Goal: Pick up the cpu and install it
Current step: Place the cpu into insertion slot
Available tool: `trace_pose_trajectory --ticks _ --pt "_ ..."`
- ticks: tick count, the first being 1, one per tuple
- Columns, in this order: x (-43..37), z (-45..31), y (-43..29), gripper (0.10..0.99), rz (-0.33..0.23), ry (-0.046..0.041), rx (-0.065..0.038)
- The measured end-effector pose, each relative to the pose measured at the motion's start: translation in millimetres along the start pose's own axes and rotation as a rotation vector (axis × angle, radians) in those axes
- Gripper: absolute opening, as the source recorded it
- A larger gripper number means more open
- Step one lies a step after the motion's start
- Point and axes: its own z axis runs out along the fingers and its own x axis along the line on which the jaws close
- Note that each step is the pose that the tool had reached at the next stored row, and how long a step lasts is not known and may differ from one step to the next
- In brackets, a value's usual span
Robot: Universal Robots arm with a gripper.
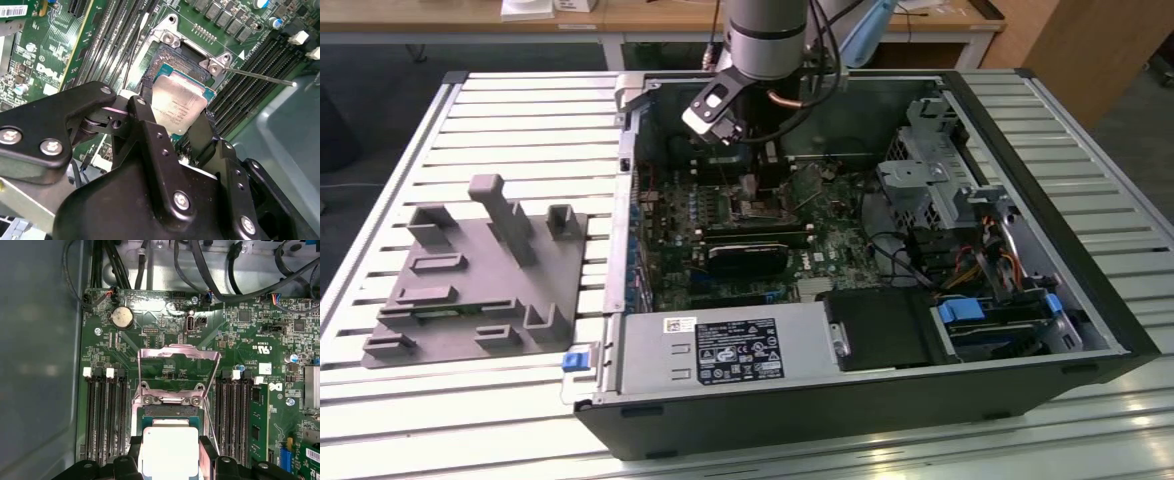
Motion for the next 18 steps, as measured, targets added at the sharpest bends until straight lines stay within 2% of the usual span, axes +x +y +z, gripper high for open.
trace_pose_trajectory --ticks 18 --pt "0.2 17.6 -1.0 0.533 0.000 -0.0001 0.001"
